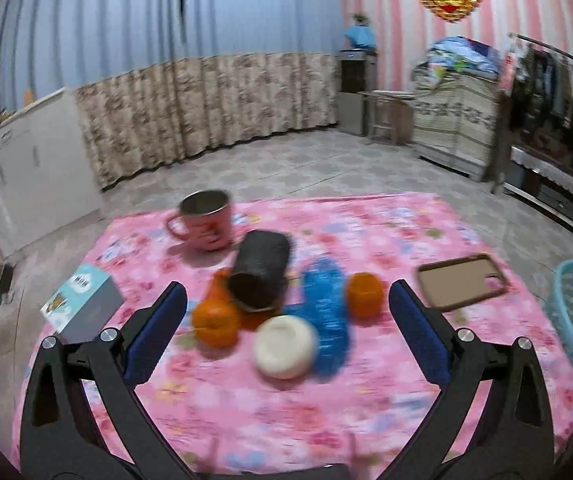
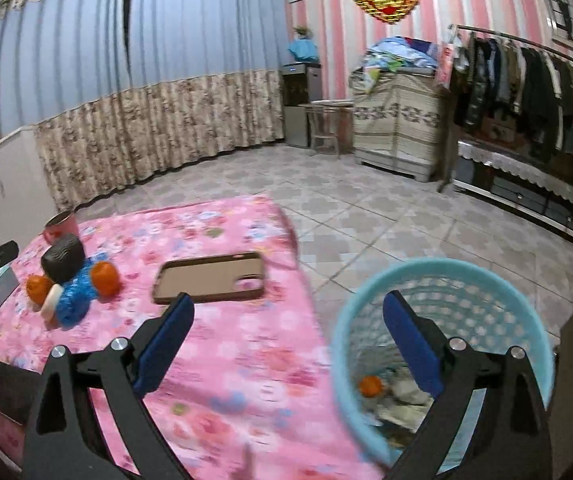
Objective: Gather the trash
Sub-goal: 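Move both tools back over the table toward the oranges, then grasp the peeled orange with the left tool while the right tool grasps the other orange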
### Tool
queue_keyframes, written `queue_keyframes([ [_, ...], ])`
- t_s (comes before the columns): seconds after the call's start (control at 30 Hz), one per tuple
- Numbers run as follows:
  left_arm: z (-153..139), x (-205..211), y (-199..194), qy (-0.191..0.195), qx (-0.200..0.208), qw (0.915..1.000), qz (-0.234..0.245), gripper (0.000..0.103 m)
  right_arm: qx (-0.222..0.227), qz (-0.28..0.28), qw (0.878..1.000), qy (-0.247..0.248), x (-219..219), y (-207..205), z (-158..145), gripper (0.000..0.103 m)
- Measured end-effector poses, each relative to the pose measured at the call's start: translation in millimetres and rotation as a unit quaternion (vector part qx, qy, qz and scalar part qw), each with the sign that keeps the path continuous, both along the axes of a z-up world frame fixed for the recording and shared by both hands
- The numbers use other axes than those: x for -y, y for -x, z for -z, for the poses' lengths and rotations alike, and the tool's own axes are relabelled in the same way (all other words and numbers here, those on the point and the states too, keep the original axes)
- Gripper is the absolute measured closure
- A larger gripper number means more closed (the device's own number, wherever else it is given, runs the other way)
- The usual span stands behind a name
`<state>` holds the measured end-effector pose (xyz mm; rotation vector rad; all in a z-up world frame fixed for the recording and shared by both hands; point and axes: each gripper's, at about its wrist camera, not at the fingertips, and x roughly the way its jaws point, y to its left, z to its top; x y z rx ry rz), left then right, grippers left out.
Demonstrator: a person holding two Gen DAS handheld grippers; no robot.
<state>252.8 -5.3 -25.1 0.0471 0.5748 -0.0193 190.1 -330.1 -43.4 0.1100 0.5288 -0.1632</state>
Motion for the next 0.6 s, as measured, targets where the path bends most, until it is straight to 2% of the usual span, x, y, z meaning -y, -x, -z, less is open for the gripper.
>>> queue_keyframes([
  [0.23,37.8,-52.9,-32.5,0.01,-0.04,0.9982,-0.044,0.005,-0.008,-0.037,0.999,0.015,-46.8,-27.2,7.6,0.009],
  [0.5,62.8,-67.0,-64.9,0.046,-0.097,0.9934,-0.04,0.007,-0.017,-0.052,0.998,-0.007,-72.1,-65.9,15.5,0.01],
  [0.6,70.7,-70.0,-75.1,0.056,-0.122,0.9898,-0.047,0.016,-0.02,-0.062,0.998,0.0,-86.5,-76.3,18.4,0.01],
])
